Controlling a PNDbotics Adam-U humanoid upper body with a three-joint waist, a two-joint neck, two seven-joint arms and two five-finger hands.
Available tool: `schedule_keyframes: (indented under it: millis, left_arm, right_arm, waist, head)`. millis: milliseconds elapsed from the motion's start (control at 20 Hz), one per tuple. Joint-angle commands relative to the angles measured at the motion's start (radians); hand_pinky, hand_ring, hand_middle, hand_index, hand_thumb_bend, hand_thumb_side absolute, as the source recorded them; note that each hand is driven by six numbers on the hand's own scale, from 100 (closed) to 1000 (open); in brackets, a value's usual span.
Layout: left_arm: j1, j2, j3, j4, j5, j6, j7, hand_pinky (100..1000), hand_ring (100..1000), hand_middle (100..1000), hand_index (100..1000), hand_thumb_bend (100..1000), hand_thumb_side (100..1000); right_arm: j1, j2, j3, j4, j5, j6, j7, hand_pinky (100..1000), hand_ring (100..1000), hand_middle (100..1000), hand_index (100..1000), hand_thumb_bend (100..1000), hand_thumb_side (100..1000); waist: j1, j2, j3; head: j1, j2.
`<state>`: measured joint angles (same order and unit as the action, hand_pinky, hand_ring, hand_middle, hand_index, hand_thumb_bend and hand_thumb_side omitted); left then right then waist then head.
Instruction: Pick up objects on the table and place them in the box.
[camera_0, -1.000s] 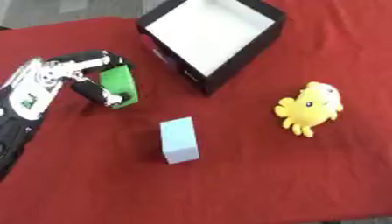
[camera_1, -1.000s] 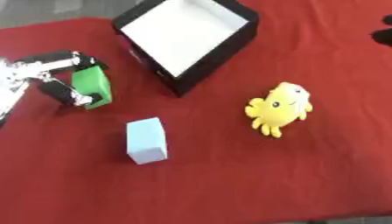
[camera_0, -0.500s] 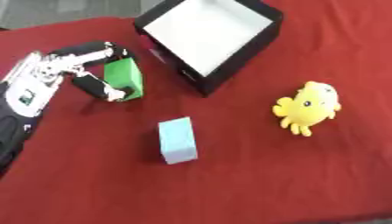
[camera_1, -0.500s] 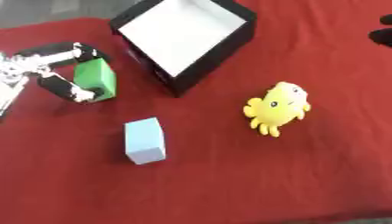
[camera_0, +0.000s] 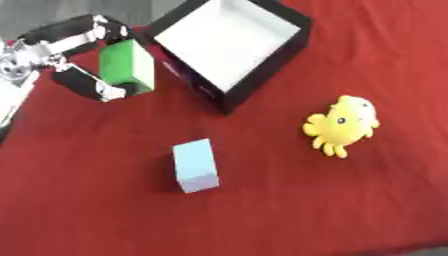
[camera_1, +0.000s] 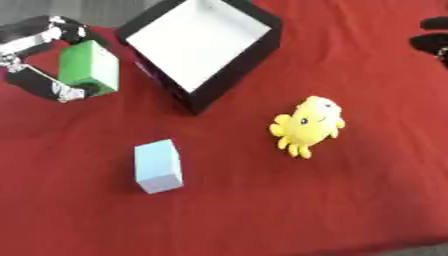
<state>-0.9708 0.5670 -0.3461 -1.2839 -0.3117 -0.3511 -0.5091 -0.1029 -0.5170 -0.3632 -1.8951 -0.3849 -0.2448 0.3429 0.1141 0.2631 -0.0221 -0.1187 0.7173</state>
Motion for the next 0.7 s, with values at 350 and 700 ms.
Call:
schedule_keyframes:
  millis: [350, 700]
  left_arm:
    - [-0.146, -0.021, 0.071, 0.030, 0.023, -0.057, 0.008, 614, 526, 578, 738, 372, 100]
    - [-0.245, -0.082, 0.094, 0.141, -0.053, -0.172, -0.017, 626, 532, 579, 737, 451, 100]
  right_arm:
    - [-0.032, -0.027, -0.009, -0.021, -0.035, 0.019, -0.031, 860, 762, 772, 928, 100, 537]
    - [-0.088, -0.016, -0.006, -0.031, -0.072, 0.051, -0.070, 864, 776, 786, 937, 100, 545]
  waist:
    - [-0.007, -0.002, -0.026]
    - [-0.020, 0.029, -0.067]
  head:
    - [-0.019, -0.046]
    - [0.030, -0.056]
